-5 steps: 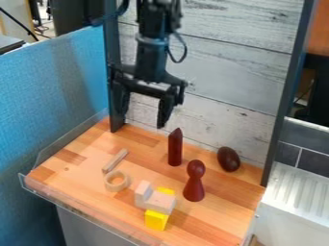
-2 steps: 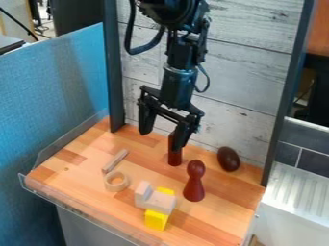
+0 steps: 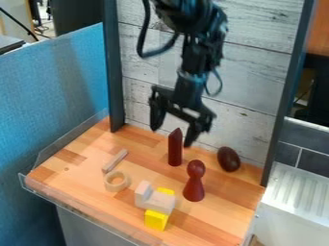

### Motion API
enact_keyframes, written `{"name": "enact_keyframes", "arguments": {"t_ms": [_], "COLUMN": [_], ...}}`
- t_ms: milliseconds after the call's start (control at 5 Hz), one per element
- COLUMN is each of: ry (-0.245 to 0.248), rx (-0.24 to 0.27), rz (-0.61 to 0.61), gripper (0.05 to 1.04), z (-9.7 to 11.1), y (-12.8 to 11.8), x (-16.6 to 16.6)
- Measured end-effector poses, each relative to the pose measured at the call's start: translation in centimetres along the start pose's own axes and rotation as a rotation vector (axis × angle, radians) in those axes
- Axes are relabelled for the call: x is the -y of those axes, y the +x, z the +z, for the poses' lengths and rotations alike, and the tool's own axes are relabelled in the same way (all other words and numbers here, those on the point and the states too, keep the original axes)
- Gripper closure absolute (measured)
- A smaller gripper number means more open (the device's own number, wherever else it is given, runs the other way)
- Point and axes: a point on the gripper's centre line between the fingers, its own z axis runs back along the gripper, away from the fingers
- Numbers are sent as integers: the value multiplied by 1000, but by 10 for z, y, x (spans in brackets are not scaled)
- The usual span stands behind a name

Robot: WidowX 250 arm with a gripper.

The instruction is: Took the brown object and put it on top of the yellow and white objects

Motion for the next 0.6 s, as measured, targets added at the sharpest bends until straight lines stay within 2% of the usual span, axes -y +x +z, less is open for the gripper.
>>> {"name": "enact_keyframes", "arguments": {"t_ms": [200,400,600], "ry": [-41,-86,-104], "rx": [-38,-62,-81], "rz": [90,99,87], "gripper": [83,83,83], "z": [-11,-16,-20], "y": [18,28,27], "x": [-15,-12,-5]}}
